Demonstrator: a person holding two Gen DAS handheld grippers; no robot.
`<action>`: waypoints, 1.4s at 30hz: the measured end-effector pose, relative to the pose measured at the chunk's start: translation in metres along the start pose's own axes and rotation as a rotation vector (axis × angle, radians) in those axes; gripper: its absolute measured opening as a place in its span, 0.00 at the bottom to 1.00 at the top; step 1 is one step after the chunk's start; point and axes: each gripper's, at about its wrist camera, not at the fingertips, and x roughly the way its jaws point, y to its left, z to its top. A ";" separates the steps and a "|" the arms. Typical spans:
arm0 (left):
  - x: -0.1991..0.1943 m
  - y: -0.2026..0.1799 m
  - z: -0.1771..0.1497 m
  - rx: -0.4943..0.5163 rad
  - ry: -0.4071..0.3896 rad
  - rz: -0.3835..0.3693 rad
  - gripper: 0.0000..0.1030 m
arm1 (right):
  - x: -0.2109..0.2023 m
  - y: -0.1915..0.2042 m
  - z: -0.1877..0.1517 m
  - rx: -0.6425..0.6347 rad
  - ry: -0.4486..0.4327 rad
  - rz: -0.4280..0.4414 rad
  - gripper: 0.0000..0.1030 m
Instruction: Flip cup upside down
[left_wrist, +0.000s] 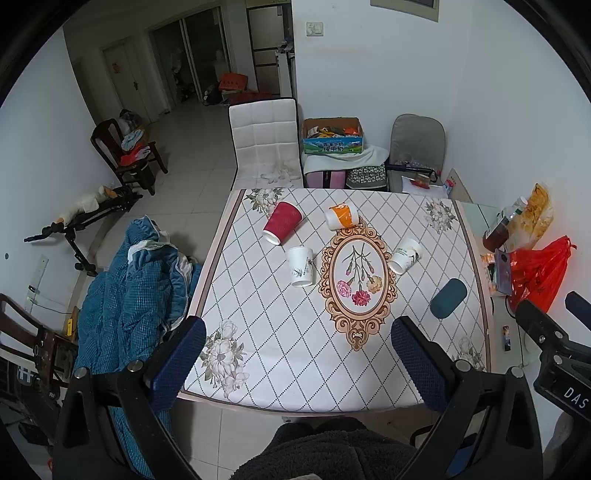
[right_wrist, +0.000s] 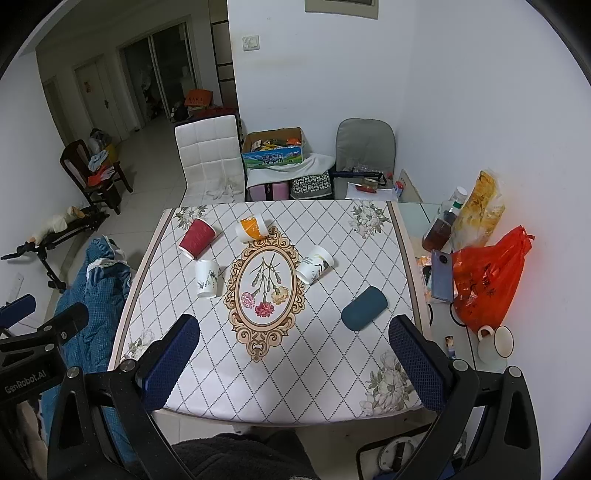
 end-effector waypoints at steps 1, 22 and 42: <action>0.000 0.000 -0.002 -0.003 -0.002 -0.001 1.00 | 0.000 0.000 0.000 0.001 -0.002 0.000 1.00; -0.009 0.001 0.009 -0.003 -0.014 0.005 1.00 | -0.012 -0.004 0.000 0.002 -0.010 0.002 1.00; -0.035 0.006 0.011 0.001 -0.030 0.004 1.00 | -0.026 -0.002 -0.001 -0.002 -0.024 0.007 1.00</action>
